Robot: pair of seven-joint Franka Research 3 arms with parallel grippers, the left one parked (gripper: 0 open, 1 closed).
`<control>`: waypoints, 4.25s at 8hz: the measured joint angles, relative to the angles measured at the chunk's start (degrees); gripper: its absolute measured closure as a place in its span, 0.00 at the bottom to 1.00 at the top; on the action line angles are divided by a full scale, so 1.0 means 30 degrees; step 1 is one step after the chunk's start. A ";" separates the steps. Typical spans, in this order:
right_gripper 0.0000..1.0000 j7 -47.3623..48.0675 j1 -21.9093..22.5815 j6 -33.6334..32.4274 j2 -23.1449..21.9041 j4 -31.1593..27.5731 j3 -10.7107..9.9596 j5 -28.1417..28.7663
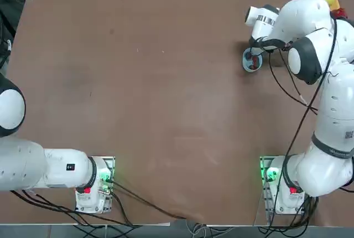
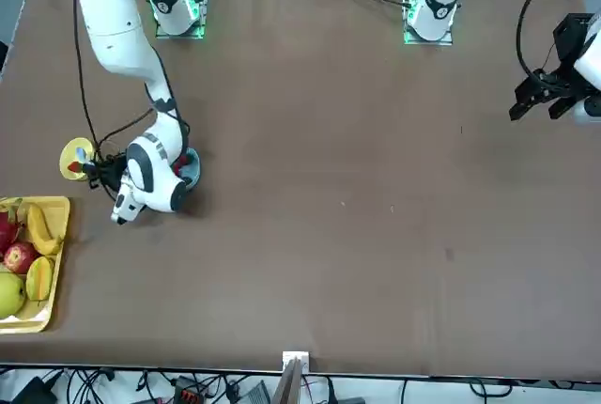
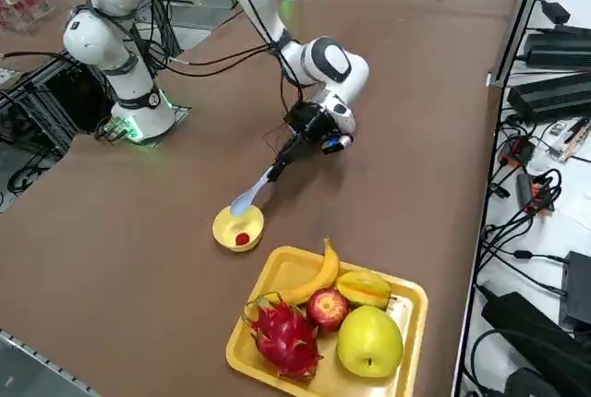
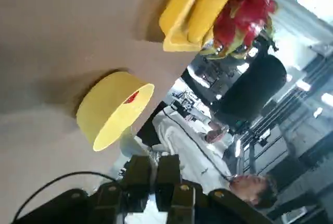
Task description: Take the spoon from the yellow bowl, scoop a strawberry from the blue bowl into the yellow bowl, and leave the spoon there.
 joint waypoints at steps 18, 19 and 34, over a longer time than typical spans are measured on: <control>0.00 0.7034 -0.0869 0.1106 0.0774 0.0855 0.0091 0.0362; 0.00 0.6239 -0.0870 0.1491 0.0204 0.1008 0.0082 0.1234; 0.00 -0.4897 -0.2808 0.0607 -0.9660 0.5413 -0.0091 1.5295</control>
